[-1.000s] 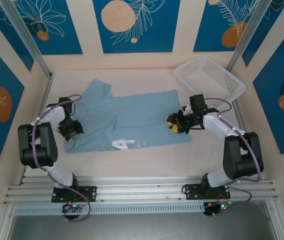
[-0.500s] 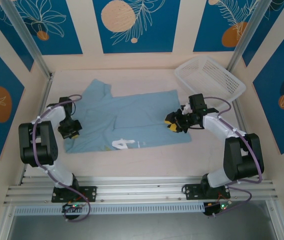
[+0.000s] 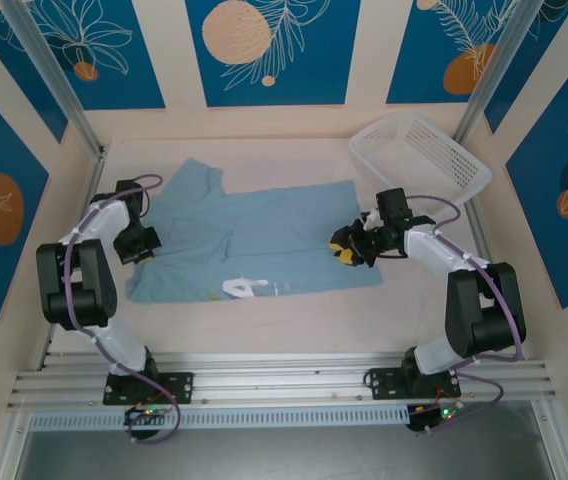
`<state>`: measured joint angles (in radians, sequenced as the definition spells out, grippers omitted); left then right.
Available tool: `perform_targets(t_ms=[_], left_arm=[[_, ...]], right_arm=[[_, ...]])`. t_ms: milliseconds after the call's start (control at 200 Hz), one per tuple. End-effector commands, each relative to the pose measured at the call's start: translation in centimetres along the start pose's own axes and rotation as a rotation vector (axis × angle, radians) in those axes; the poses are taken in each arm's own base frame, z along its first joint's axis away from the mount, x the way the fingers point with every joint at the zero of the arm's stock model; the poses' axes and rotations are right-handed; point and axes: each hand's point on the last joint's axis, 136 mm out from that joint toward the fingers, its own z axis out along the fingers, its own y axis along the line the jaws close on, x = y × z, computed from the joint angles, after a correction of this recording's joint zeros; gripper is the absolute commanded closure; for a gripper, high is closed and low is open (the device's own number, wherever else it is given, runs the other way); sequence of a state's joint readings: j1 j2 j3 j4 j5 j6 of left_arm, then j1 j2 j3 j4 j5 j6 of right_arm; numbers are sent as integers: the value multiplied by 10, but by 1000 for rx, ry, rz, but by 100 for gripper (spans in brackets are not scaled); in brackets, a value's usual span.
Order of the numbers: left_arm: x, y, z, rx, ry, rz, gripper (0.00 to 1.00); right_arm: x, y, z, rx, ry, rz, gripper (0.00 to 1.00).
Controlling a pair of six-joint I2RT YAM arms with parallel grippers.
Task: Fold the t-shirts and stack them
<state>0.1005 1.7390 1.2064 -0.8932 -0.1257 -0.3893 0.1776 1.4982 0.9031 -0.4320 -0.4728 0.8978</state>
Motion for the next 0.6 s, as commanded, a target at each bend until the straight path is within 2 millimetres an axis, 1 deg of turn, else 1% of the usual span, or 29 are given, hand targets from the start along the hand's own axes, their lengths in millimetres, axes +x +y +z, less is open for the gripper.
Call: perform_targets(t_ms=[0, 20, 35, 95, 120, 150, 195, 230, 265, 310, 350, 390, 450, 520, 595], left_arm=[[7, 17, 8, -123, 68, 33, 98], [8, 19, 7, -141, 67, 31, 94], [7, 21, 5, -153, 61, 29, 89], [4, 27, -7, -195, 14, 13, 60], [2, 28, -14, -202, -10, 4, 55], [1, 27, -24, -200, -40, -7, 53], [2, 21, -38, -178, -79, -18, 52], [7, 15, -47, -155, -94, -37, 52], [13, 7, -52, -115, -92, -55, 55], [26, -2, -52, -63, -63, -101, 60], [40, -12, -46, 9, -10, -151, 65], [52, -24, -37, 79, 42, -189, 67], [65, -34, -23, 130, 104, -237, 72], [67, -38, -9, 140, 126, -263, 75], [61, -37, 4, 122, 138, -277, 78]], right_arm=[[1, -1, 2, 32, 11, 10, 65], [1, -2, 1, 38, 7, 11, 65], [0, -3, 1, 44, 4, 13, 64], [-2, -8, 1, 71, -9, 18, 63], [-4, -10, 0, 83, -16, 21, 63], [-5, -12, 0, 90, -20, 22, 63], [-8, -15, 1, 107, -30, 26, 63], [-9, -20, 2, 127, -34, 35, 63], [-11, -24, 4, 146, -35, 43, 64], [-13, -30, 6, 174, -34, 55, 65], [-15, -36, 9, 204, -34, 67, 66], [-18, -42, 11, 228, -35, 76, 68], [-23, -48, 14, 265, -38, 79, 70], [-28, -54, 17, 315, -37, 84, 71], [-31, -63, 21, 371, -22, 97, 73]])
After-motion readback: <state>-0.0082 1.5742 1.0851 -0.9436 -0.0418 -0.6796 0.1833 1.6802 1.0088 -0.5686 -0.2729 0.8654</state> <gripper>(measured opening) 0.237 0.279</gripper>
